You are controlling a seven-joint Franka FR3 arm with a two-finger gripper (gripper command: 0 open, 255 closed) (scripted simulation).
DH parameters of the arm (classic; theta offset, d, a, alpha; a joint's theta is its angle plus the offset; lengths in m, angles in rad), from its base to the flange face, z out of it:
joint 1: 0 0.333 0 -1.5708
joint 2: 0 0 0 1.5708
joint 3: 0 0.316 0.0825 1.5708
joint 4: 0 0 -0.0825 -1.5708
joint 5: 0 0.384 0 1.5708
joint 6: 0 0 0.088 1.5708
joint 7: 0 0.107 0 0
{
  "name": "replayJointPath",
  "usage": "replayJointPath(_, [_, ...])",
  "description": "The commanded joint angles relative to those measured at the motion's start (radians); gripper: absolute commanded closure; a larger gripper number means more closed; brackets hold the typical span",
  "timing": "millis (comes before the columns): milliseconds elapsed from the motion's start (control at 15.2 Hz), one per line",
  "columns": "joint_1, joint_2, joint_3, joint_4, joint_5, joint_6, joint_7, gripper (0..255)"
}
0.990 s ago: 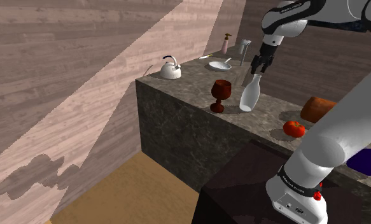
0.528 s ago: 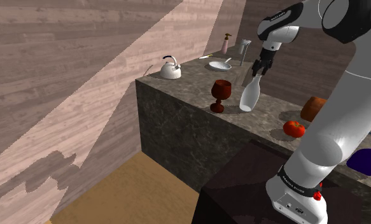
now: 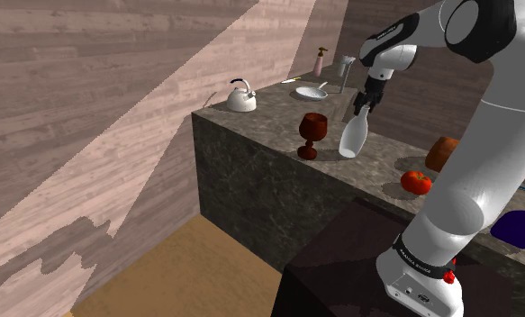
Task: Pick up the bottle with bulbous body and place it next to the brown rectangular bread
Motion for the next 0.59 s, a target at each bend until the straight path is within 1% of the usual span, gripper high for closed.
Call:
replayJointPath(0, [0.0, 0.001, 0.0, -0.002, 0.001, 0.003, -0.001, 0])
replayJointPath(330, [0.0, 0.001, 0.0, -0.002, 0.001, 0.003, -0.001, 0])
replayJointPath(396, [0.0, 0.001, 0.0, -0.002, 0.001, 0.003, -0.001, 255])
replayJointPath(528, [0.0, 0.001, 0.0, -0.002, 0.001, 0.003, -0.001, 255])
